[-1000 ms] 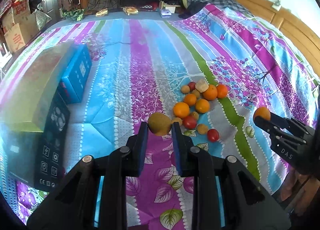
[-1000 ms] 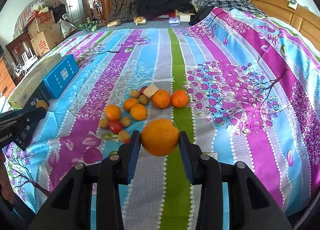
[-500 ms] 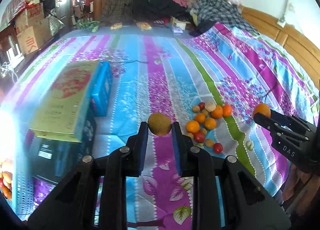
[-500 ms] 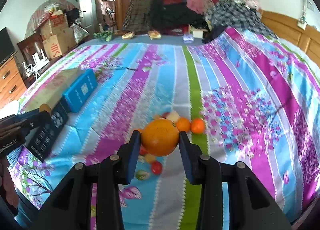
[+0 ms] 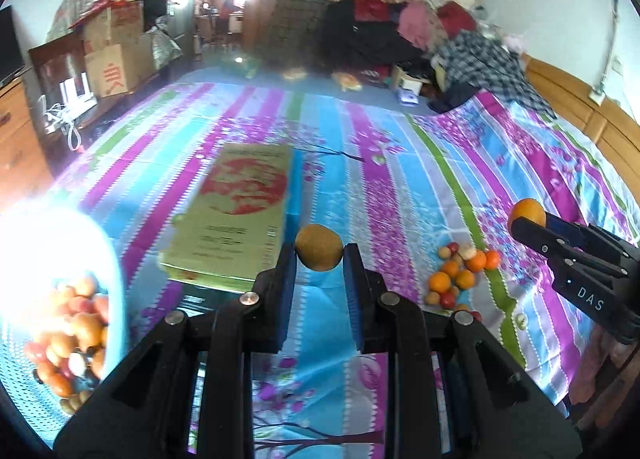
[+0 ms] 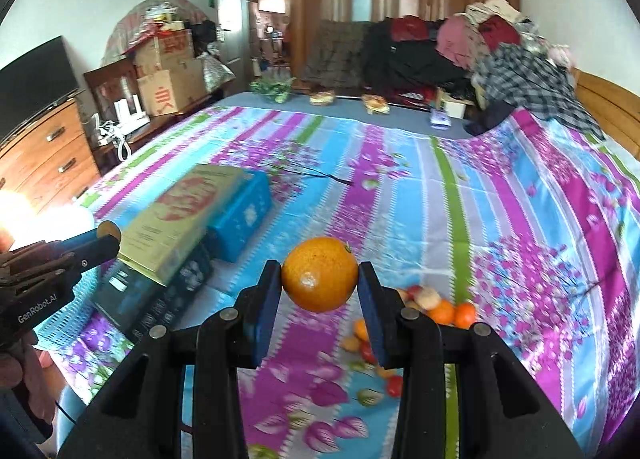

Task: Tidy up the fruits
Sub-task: 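Carry the yellow fruit and orange in both tools to the blue basket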

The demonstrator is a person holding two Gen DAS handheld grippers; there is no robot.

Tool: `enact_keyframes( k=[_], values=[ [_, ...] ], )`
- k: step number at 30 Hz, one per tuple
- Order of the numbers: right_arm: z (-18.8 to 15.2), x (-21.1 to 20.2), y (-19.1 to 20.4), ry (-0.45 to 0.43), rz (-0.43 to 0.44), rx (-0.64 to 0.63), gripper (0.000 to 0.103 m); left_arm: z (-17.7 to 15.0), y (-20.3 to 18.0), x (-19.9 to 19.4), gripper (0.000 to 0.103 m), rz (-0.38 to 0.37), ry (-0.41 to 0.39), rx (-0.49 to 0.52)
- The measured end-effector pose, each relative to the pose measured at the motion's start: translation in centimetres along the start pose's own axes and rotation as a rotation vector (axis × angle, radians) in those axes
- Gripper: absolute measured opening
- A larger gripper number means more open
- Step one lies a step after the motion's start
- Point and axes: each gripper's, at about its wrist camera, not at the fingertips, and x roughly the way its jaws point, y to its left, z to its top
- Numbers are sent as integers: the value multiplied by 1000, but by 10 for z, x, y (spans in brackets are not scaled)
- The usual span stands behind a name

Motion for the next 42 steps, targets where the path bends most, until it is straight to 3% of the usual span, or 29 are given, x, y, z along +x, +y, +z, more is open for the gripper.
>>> enact_keyframes(
  k=[11,28,42],
  values=[
    [32,5,81,-8,116,-89,43,5,68,-26,24,98,-36,-105],
    [76,19,248,10,361,-237,42,-6,192,-83,24,275,-89,-290],
    [89,36,346,111,467,-329,42,-33,270,-122,24,370,-84,-430]
  ],
)
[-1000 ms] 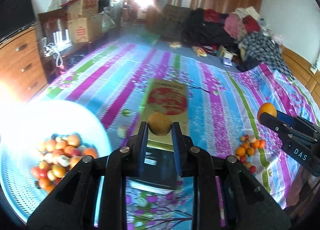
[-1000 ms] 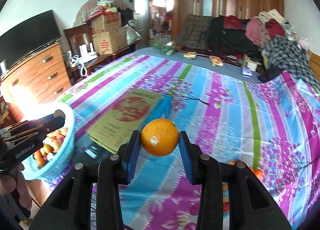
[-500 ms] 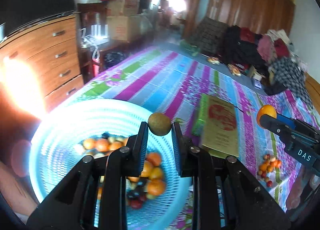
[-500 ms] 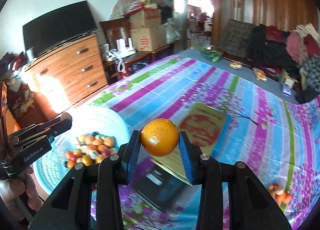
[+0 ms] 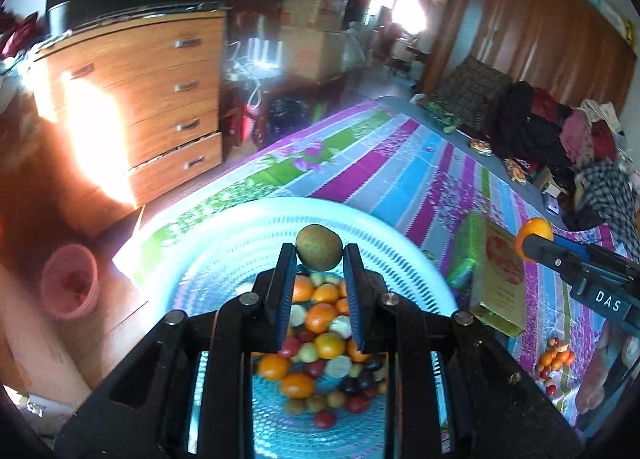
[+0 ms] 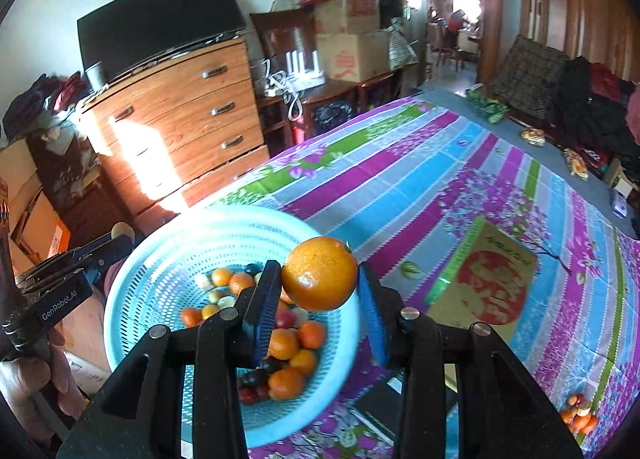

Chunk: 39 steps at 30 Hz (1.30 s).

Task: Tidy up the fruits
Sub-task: 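Carry the yellow fruit and orange in both tools to the blue basket, then lower both tools into the basket and open them to release the fruit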

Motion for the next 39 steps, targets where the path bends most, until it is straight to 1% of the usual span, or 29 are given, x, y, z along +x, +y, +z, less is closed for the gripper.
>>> enact_keyframes(
  k=[6,15,24,26,31,39],
  values=[
    [8,25,17,72,30,-24,43,-4,22,8,24,12,56,-35],
    [3,67,22,235,76,-29,43,-13,38,26,25,4,167,-46],
    [-11,93,23,323,61,-52,43,-29,45,51,25,-34,334,-61],
    [-14,97,23,343,61,-53,43,-32,44,56,25,-46,360,-71],
    [-16,102,24,364,67,-62,43,-37,44,63,25,-46,394,-69],
    [-21,110,28,384,82,-61,43,-37,47,66,25,-46,403,-74]
  ],
)
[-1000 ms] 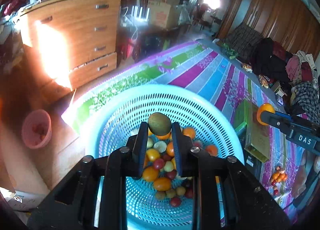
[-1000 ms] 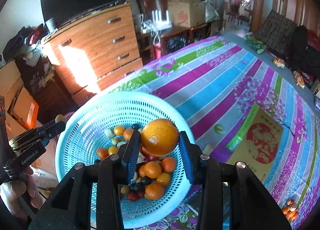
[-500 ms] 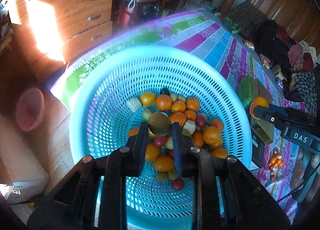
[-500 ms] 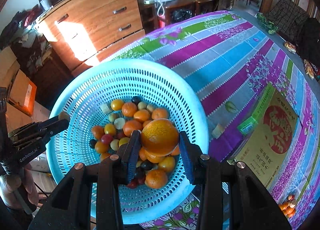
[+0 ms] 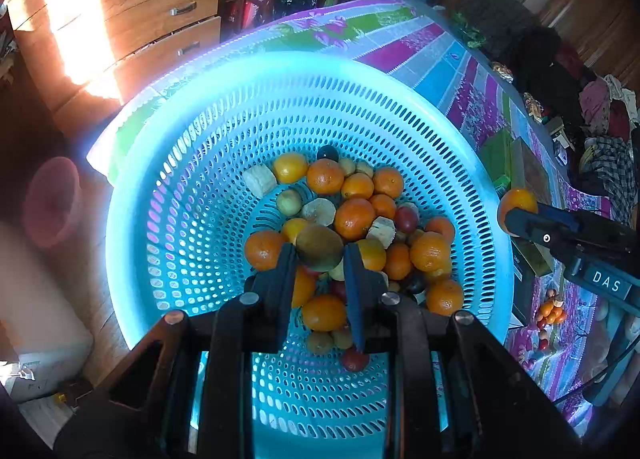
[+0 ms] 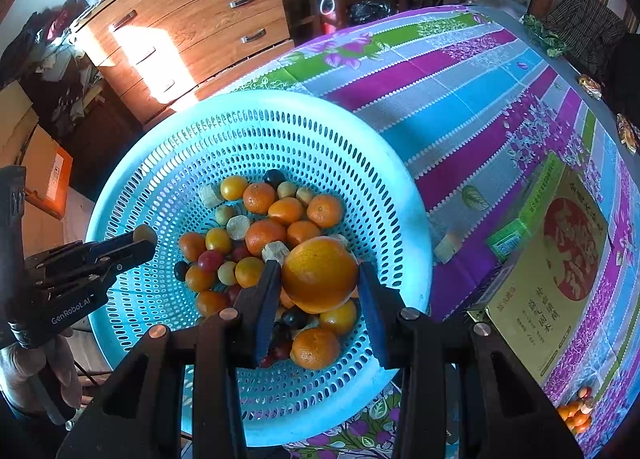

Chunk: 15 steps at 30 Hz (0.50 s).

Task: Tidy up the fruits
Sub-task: 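Lower both tools into the basket and open them to release the fruit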

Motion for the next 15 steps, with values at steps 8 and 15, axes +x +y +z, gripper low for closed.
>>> enact_keyframes(
  k=[8,15],
  values=[
    [-1,5,3,7,7,-1,43,-2,3,6,28,1,13,-16],
    [-1,5,1,-3,11,13,51,-1,6,5,60,0,-1,-31]
  ],
)
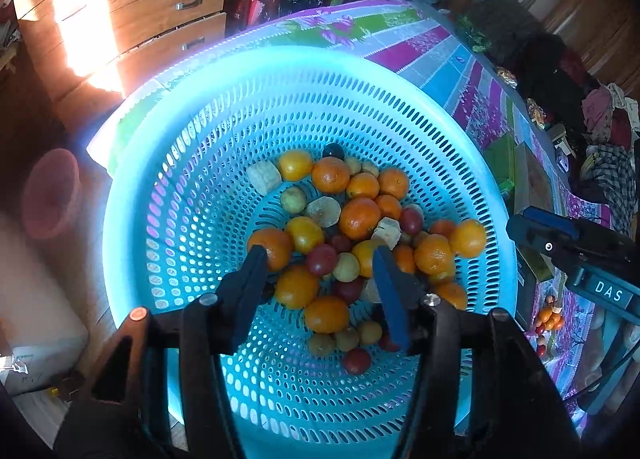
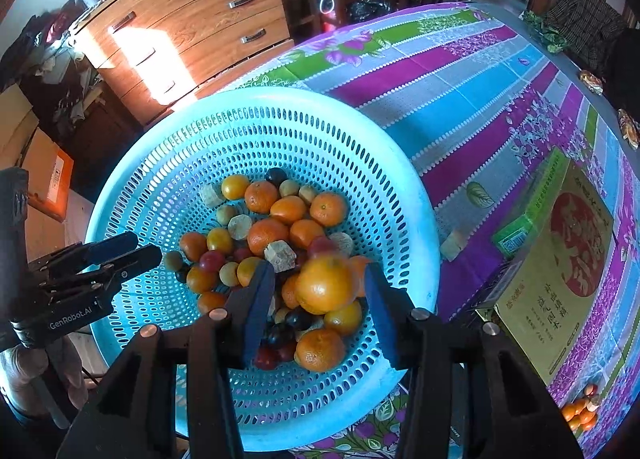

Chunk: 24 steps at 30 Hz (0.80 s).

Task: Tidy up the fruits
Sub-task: 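Lower both tools into the basket and open them to release the fruit, then move both open tools back over the fruit pile on the bed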

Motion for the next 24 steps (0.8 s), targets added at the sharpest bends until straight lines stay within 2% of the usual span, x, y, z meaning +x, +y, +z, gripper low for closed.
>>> enact_keyframes(
  k=[4,7,9,10,11,13,17,19,24],
  values=[
    [0,-5,2,-25,-2,-3,57,-1,0,-1,64,4,-8,-5],
    [-6,-26,3,-123,-12,-9,57,-1,-1,-5,72,8,-32,-6],
    [-16,-45,4,-213,-63,-28,63,-2,-5,-9,73,14,-60,-3],
    [-21,-53,4,-249,-103,-35,70,-2,-9,-12,74,23,-77,6],
    [-32,-64,4,-300,-167,-47,82,-3,-15,-15,74,33,-97,23],
    [-49,-79,1,-365,-250,-51,95,-5,-27,-21,75,40,-134,50],
    [-89,-109,-20,-449,-360,8,95,-10,-62,-30,81,22,-194,124],
    [-107,-120,-35,-459,-379,55,95,-14,-81,-31,92,9,-210,158],
    [-146,-142,-68,-467,-433,151,95,-30,-136,-36,101,-3,-272,267]
  ],
)
